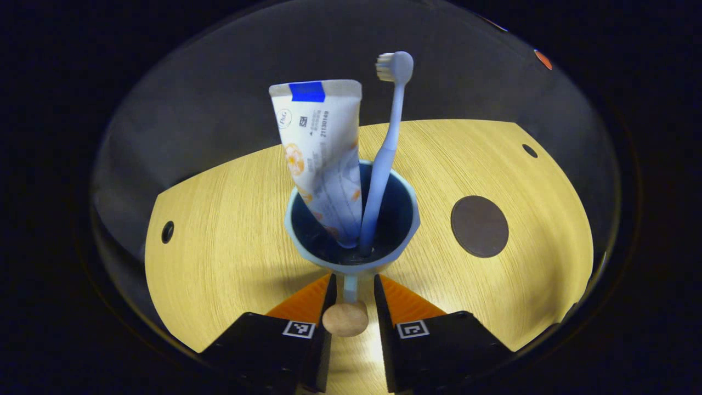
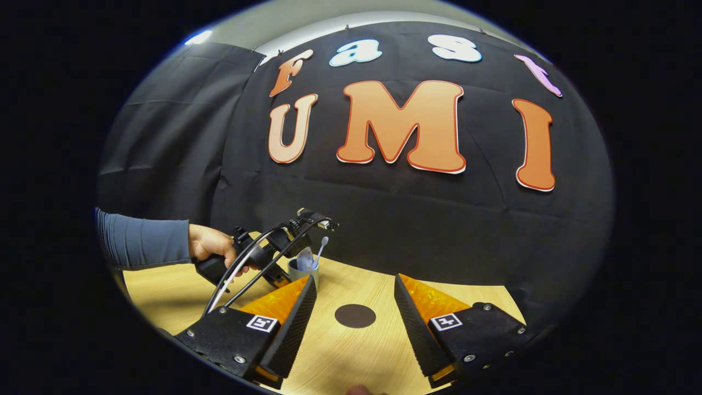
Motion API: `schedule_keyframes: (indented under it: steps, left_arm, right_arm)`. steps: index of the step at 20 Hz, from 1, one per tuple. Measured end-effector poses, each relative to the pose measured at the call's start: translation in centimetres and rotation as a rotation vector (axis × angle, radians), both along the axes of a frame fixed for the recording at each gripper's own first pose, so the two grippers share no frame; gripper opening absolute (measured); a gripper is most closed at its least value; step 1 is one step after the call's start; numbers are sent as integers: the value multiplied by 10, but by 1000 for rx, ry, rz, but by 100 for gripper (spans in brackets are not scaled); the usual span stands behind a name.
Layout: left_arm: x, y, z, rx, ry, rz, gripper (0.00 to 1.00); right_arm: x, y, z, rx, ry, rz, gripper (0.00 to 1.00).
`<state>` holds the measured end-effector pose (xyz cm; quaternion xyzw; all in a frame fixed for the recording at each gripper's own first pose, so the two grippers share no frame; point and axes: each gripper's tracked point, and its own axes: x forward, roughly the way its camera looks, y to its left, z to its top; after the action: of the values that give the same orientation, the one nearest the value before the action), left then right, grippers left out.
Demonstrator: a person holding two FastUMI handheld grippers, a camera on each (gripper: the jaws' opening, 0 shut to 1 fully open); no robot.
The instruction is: Put the toothbrush and toothpaste on the desktop into the cup, then pick up the cup and place it on the coaster on the desktop.
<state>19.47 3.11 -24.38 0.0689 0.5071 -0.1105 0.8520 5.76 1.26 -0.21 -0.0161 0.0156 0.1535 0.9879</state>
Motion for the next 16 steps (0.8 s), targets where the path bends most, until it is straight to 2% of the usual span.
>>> schedule_keyframes:
  steps: [1,5,9,16]
  left_arm:
    - [1,-1,-3,-11,-5,-1,28]
    - [-1,1,1,-24,-4,6,23]
    - [-2,1,2,-22,-22,-30,23]
    - [1,-3,6,-50,-75,-2,19]
  right_arm:
    - [-1,1,-1,6,-1,5,87]
    - [-2,0,-12,14,21,-3,87]
    - [-9,-4,-22,0,18,-17,87]
    - [-19,-8,-34,1,40,-27,87]
